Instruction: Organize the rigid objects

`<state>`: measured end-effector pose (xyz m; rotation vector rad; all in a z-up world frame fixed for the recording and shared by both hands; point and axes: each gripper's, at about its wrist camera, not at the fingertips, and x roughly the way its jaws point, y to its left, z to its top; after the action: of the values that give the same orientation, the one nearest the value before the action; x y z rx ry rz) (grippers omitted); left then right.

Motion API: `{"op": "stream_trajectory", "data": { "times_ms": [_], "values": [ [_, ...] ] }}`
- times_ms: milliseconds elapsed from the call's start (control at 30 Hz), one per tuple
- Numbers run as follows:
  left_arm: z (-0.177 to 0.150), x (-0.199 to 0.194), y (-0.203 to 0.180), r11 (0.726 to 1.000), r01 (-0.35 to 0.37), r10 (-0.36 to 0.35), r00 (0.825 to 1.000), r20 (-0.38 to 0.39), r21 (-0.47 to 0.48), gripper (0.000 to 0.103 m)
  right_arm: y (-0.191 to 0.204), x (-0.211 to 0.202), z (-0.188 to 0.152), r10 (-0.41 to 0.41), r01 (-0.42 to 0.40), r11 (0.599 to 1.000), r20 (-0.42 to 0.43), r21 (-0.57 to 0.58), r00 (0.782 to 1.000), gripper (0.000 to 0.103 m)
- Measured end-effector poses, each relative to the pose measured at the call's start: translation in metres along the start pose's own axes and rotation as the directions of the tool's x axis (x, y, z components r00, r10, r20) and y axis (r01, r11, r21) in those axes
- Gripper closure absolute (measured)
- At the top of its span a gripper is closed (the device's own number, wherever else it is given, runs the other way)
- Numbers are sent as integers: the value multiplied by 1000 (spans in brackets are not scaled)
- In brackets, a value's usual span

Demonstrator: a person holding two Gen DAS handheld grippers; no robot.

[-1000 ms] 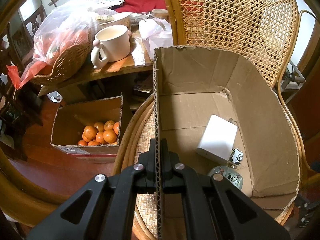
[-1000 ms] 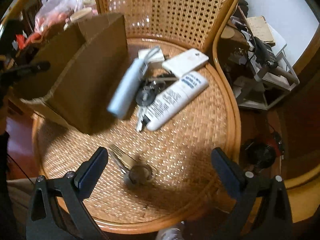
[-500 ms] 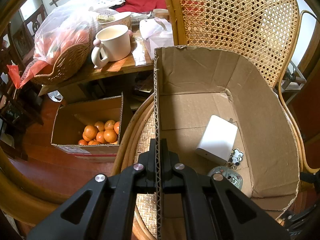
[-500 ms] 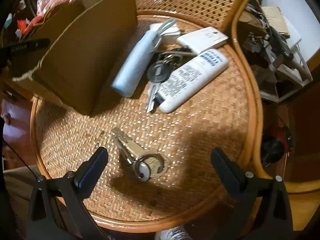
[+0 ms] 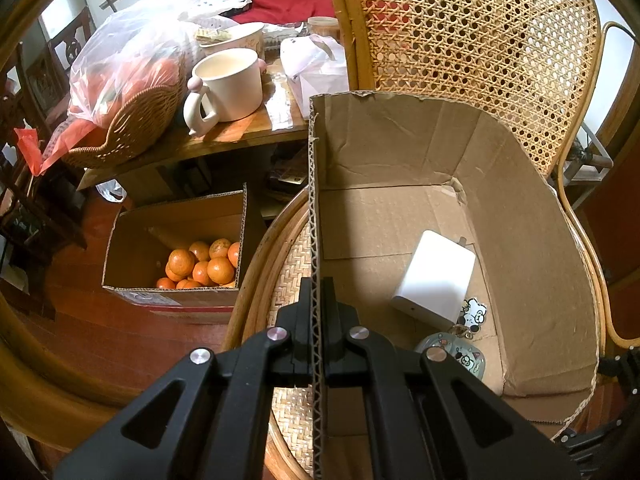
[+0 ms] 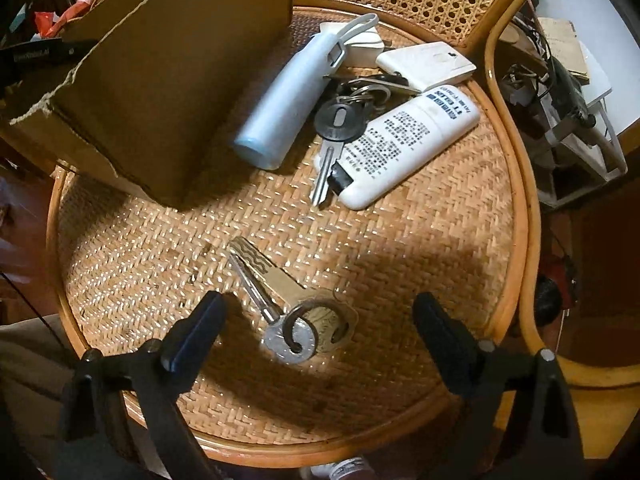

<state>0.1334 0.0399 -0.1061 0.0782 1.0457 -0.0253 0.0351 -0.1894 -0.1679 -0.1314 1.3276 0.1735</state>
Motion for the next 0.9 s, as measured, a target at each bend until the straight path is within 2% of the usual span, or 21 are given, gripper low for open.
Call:
{"op": "stream_trajectory", "data": {
  "times_ms": [167,233,267,300,367,500,567,700,900],
  "values": [
    [0,1,1,1000,1,-1,1000,-1,-4,100,-1,-1,0,25,-25,1000,21,7,999,22],
    [0,1,1,1000,0,0,1000,-2,-3,100,0,-5,0,29,-29,999,44,15,999,47],
    [0,1,1,1000,1,-1,1000,-2,-4,100,2,-6,0,24,-25,1000,49,18,998,53],
    [0,1,1,1000,1,-1,1000,-2,-5,100,2,-8,2,17,-18,1000,57,22,998,64],
    [0,1,1,1000,2,-2,1000,-2,-4,100,2,-10,3,26,-28,999,63,29,998,70],
    [0,1,1,1000,1,-1,1000,-2,-4,100,5,-13,6,25,-26,1000,82,16,996,71],
    [0,1,1,1000,2,-2,1000,-2,-4,100,6,-17,5,20,-21,1000,104,5,994,95],
    [0,1,1,1000,2,-2,1000,-2,-5,100,0,-27,10,57,-61,998,132,23,990,97],
    [0,1,1,1000,2,-2,1000,-2,-5,100,-4,-28,7,71,-79,996,149,48,986,97]
  ]
}}
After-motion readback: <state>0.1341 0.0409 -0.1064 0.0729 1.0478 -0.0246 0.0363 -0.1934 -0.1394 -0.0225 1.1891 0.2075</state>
